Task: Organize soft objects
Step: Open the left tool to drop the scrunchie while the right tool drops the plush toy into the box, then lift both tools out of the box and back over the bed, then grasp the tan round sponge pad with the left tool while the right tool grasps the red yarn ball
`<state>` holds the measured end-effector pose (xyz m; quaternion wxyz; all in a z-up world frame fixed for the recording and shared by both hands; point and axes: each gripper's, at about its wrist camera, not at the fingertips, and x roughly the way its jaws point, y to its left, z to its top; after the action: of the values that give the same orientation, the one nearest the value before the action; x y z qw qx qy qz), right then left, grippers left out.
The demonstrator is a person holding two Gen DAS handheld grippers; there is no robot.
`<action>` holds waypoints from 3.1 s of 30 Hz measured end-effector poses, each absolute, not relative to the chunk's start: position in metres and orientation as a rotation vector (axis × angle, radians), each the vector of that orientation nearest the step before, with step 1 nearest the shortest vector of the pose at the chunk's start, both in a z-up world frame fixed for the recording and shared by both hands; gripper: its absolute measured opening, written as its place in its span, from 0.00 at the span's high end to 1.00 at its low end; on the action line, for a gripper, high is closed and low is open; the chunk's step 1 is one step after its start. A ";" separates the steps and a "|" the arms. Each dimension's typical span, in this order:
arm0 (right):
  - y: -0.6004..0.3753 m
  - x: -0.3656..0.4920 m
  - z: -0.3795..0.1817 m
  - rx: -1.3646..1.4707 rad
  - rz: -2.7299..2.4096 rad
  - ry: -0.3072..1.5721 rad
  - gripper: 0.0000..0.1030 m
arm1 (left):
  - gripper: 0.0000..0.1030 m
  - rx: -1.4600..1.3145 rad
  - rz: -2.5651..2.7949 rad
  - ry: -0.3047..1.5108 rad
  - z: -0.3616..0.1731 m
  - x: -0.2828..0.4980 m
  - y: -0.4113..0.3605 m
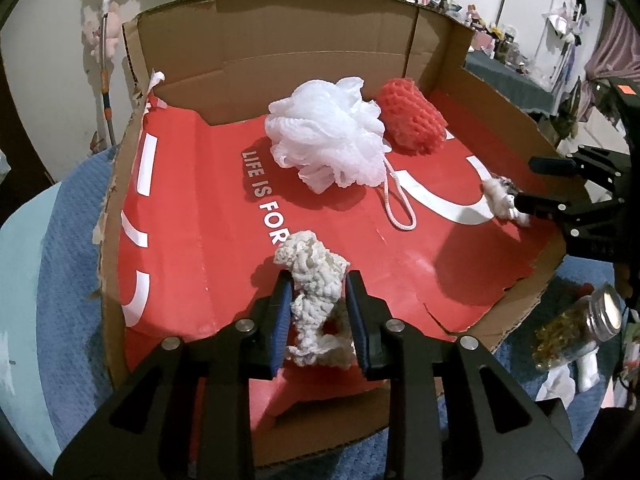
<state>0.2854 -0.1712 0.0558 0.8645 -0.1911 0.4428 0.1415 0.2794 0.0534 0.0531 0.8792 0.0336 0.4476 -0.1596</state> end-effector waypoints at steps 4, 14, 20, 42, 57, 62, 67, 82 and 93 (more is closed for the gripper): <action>-0.172 0.282 0.063 -0.383 0.302 0.912 0.39 | 0.75 0.051 -0.328 0.938 0.055 0.279 0.055; -0.176 0.269 0.085 -0.358 0.311 0.856 0.32 | 0.43 0.029 -0.335 0.885 0.074 0.267 0.052; -0.182 0.251 0.106 -0.327 0.314 0.801 0.25 | 0.36 0.011 -0.346 0.816 0.101 0.246 0.048; -0.182 0.098 0.182 -0.236 0.320 0.454 0.00 | 0.14 0.053 -0.285 0.421 0.181 0.091 0.020; -0.192 0.019 0.157 -0.173 0.241 0.362 0.00 | 0.11 0.035 -0.150 0.341 0.152 0.014 0.013; -0.196 0.006 0.135 -0.173 0.209 0.370 0.00 | 0.11 0.010 -0.164 0.373 0.129 0.004 0.012; -0.204 0.006 0.108 -0.141 0.199 0.419 0.00 | 0.11 -0.008 -0.170 0.430 0.099 0.004 0.009; -0.217 0.026 0.047 -0.094 0.153 0.560 0.00 | 0.11 -0.045 -0.145 0.561 0.050 0.021 0.021; -0.223 0.041 0.041 -0.092 0.134 0.591 0.00 | 0.11 -0.018 -0.147 0.638 0.043 0.035 0.043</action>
<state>0.0407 -0.2233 0.0406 0.9534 -0.0453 0.2910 0.0661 0.0350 0.0430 0.0432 0.9468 -0.0090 0.3135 -0.0723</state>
